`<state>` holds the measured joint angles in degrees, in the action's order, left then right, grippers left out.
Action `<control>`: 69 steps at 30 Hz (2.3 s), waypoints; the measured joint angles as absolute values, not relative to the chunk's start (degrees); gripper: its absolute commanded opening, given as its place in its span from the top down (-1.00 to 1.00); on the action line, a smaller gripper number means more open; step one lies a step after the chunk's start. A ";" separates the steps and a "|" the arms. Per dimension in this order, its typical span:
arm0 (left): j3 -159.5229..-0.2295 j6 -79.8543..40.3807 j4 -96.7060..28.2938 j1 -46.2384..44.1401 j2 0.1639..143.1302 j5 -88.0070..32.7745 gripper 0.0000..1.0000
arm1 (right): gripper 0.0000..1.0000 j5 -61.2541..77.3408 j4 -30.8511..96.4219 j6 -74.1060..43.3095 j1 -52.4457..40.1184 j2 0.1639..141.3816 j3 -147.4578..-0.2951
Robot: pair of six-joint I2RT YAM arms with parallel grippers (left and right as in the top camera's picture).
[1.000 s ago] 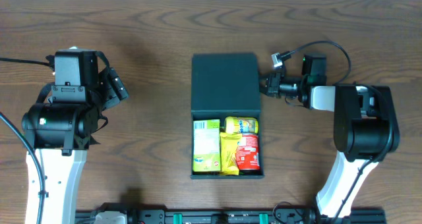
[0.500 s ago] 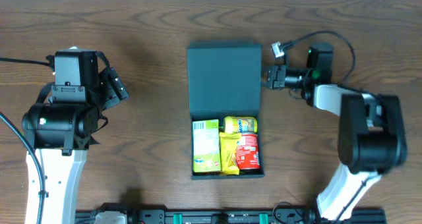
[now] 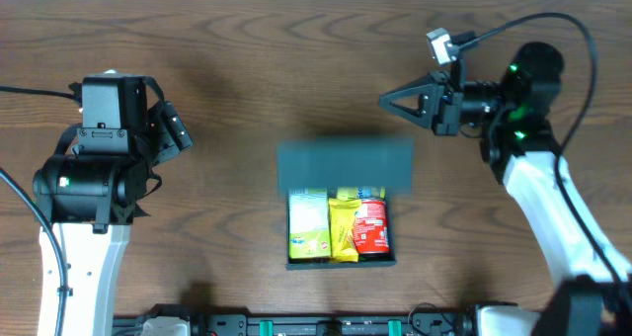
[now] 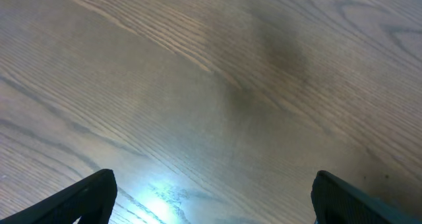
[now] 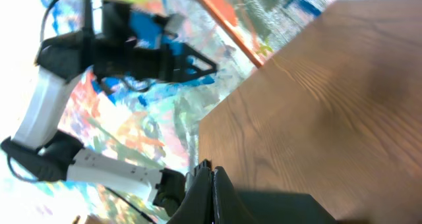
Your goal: Pack container
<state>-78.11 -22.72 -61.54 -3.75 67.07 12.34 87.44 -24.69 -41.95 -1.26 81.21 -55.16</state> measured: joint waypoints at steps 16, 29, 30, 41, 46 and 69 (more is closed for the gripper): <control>-78.11 -22.72 -61.52 -3.75 67.07 12.34 -0.90 | 0.97 88.31 -20.34 -40.64 -1.69 66.54 -55.18; -78.08 -22.72 -61.54 -3.75 67.07 12.34 -0.90 | 0.98 64.31 30.37 -20.56 -2.55 62.39 -56.40; -78.08 -22.72 -61.52 -3.75 67.07 12.34 -0.90 | 0.97 62.17 33.82 -18.96 -2.98 62.37 -56.49; -78.08 -22.72 -61.54 -3.75 67.07 12.34 -0.91 | 0.97 32.34 56.90 -6.31 -15.94 62.35 -57.63; -78.08 -22.72 -61.52 -3.75 67.07 12.34 -0.90 | 0.97 24.21 61.19 -5.17 -25.63 62.39 -57.67; -78.08 -22.72 -61.54 -3.75 67.07 12.34 -0.91 | 0.97 19.62 44.73 -31.00 -61.93 62.52 -36.29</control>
